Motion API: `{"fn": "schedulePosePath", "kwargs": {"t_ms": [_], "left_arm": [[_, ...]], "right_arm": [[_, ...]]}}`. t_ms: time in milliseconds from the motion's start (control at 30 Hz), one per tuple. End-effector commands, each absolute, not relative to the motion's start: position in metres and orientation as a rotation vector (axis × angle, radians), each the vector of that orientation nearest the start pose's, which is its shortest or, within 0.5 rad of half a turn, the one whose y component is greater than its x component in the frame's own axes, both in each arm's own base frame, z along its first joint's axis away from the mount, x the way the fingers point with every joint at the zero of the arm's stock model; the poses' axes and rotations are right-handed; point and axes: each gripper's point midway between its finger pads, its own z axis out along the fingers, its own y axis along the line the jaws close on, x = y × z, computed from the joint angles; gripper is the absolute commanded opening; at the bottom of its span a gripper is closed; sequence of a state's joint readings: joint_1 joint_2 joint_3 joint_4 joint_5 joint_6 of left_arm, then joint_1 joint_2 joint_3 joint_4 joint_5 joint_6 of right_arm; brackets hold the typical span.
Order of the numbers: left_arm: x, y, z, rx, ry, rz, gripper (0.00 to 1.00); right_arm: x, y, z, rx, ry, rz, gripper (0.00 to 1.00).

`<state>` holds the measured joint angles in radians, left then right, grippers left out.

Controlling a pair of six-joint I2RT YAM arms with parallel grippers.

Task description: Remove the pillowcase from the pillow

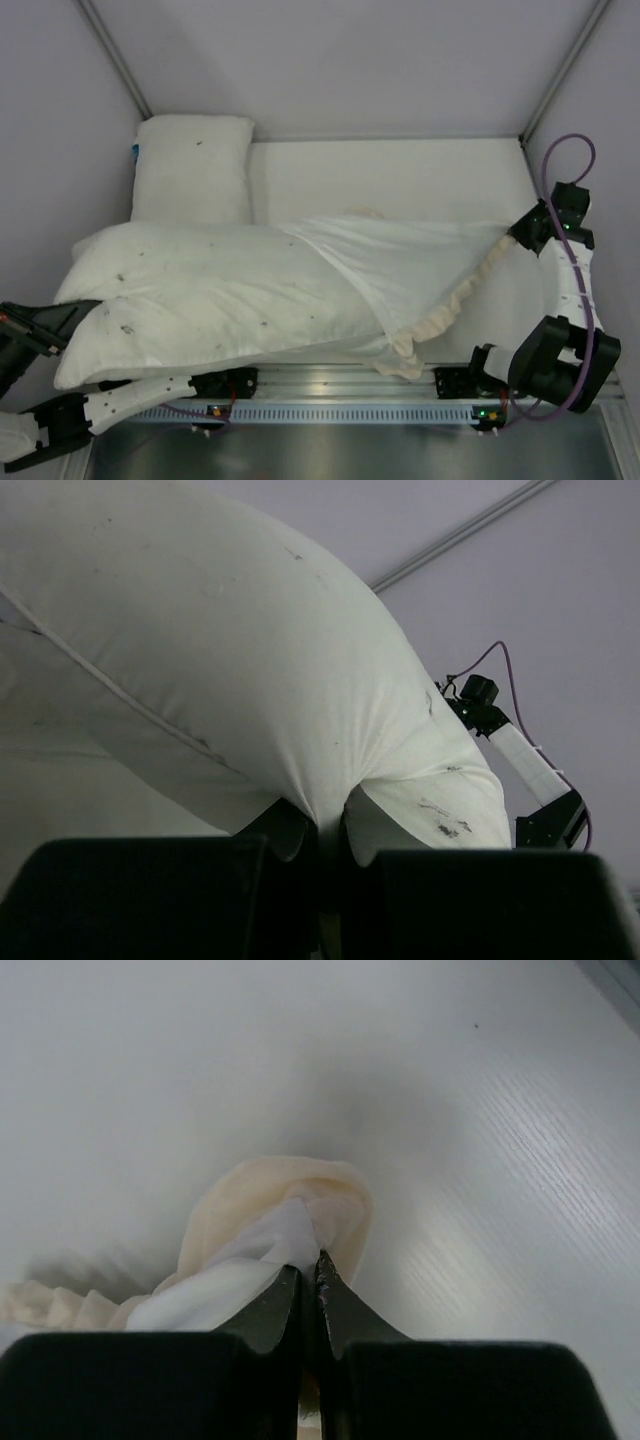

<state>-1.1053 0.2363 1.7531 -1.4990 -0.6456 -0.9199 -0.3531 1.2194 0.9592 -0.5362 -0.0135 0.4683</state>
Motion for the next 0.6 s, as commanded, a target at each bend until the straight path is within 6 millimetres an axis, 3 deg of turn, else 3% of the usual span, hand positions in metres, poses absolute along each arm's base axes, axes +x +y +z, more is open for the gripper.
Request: {"fn": "schedulePosePath", "kwargs": {"t_ms": [0, 133, 333, 567], "left_arm": [[0.055, 0.119, 0.410, -0.535, 1.508, -1.021, 0.00], [0.055, 0.128, 0.413, -0.542, 1.485, -1.026, 0.00], [0.054, 0.141, 0.411, -0.574, 1.451, -1.063, 0.00], [0.067, 0.134, 0.400, -0.603, 1.484, -1.021, 0.00]], "right_arm": [[0.335, -0.129, 0.205, 0.975, 1.967, 0.094, 0.00], [0.343, -0.145, 0.219, 1.031, 1.901, 0.203, 0.00], [0.377, -0.154, 0.244, 1.056, 1.818, 0.335, 0.00], [0.411, -0.173, 0.289, 1.017, 1.732, 0.291, 0.00]]}}
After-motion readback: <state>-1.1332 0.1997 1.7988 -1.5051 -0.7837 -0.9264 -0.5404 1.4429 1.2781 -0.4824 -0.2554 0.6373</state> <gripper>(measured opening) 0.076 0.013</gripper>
